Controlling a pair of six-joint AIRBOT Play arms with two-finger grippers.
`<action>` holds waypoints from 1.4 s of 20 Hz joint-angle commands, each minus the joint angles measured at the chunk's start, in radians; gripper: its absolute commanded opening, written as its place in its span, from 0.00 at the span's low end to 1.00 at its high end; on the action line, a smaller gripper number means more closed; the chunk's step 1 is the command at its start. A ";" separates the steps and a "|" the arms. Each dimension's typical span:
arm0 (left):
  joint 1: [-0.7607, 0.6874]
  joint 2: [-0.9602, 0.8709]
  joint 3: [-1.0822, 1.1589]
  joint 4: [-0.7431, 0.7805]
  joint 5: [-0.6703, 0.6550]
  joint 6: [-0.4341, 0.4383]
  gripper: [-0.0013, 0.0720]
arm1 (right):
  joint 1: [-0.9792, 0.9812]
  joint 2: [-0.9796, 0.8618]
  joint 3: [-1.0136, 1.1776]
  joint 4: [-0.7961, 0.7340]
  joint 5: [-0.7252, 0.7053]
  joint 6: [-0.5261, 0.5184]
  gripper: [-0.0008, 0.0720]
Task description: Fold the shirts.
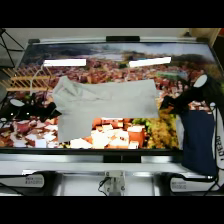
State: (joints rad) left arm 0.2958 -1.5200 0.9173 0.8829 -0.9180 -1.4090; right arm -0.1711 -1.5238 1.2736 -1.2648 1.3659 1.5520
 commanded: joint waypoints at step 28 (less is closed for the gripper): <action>-0.014 0.592 1.049 0.007 -0.024 0.112 0.07 | -0.026 0.552 0.529 0.113 -0.375 -0.237 0.11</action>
State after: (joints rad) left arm 0.2810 -1.0489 1.6730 0.8856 -1.0023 -1.2976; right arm -0.1818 -1.1725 1.6119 -1.0168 1.1076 1.3487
